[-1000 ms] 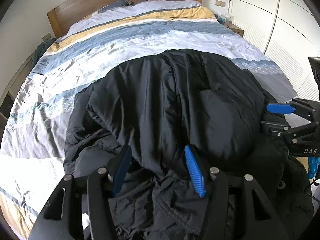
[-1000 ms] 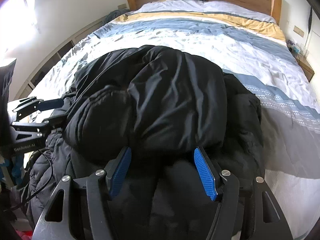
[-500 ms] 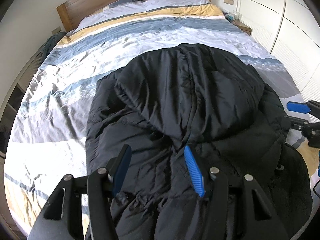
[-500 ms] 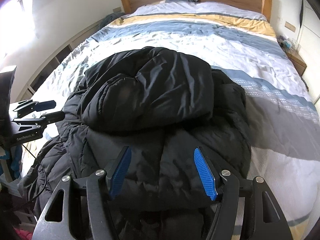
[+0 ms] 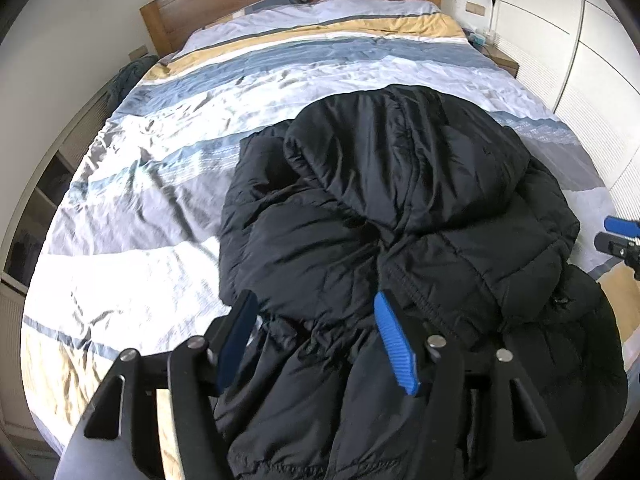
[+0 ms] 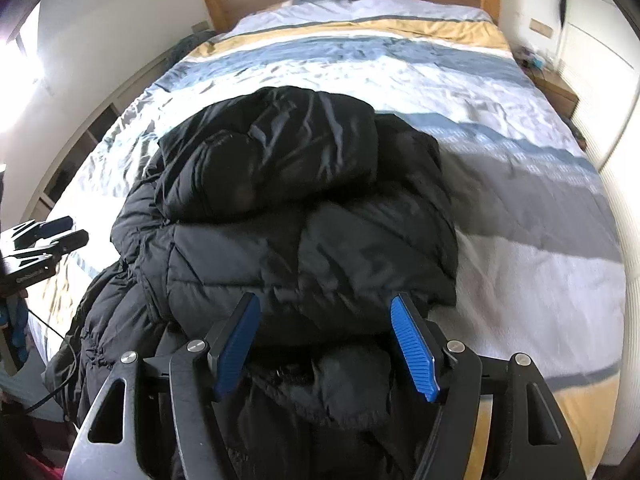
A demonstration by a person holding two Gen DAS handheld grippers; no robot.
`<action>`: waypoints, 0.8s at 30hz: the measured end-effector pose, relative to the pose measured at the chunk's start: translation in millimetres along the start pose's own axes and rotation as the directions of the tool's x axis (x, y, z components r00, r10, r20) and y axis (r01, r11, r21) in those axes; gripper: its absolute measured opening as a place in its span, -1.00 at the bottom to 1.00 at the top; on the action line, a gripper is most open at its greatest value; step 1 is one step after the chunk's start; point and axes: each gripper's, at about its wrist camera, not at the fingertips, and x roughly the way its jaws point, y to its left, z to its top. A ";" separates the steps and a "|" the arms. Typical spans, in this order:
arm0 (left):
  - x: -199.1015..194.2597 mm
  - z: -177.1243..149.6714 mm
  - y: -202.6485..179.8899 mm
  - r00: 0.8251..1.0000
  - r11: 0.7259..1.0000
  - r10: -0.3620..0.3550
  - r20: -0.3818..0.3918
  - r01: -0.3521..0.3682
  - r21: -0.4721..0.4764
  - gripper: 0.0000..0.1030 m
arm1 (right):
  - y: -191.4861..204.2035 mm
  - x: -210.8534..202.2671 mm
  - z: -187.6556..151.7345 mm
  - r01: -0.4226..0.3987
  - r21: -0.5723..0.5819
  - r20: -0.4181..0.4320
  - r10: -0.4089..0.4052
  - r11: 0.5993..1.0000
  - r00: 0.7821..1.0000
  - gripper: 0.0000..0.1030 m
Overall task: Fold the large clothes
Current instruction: 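Move both grippers to the coat's side edge and close on it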
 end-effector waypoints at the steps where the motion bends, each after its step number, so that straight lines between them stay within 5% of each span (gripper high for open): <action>1: -2.9 -3.5 2.4 1.000 1.000 0.000 0.001 0.000 -0.004 0.17 | -0.2 -0.9 -3.0 0.003 0.007 -0.003 -0.003 1.000 1.000 0.31; 24: -27.5 -48.7 47.4 0.998 0.996 0.045 -0.040 -0.048 -0.076 0.17 | -2.8 -21.4 -39.5 0.060 0.055 -0.043 -0.058 0.997 0.997 0.40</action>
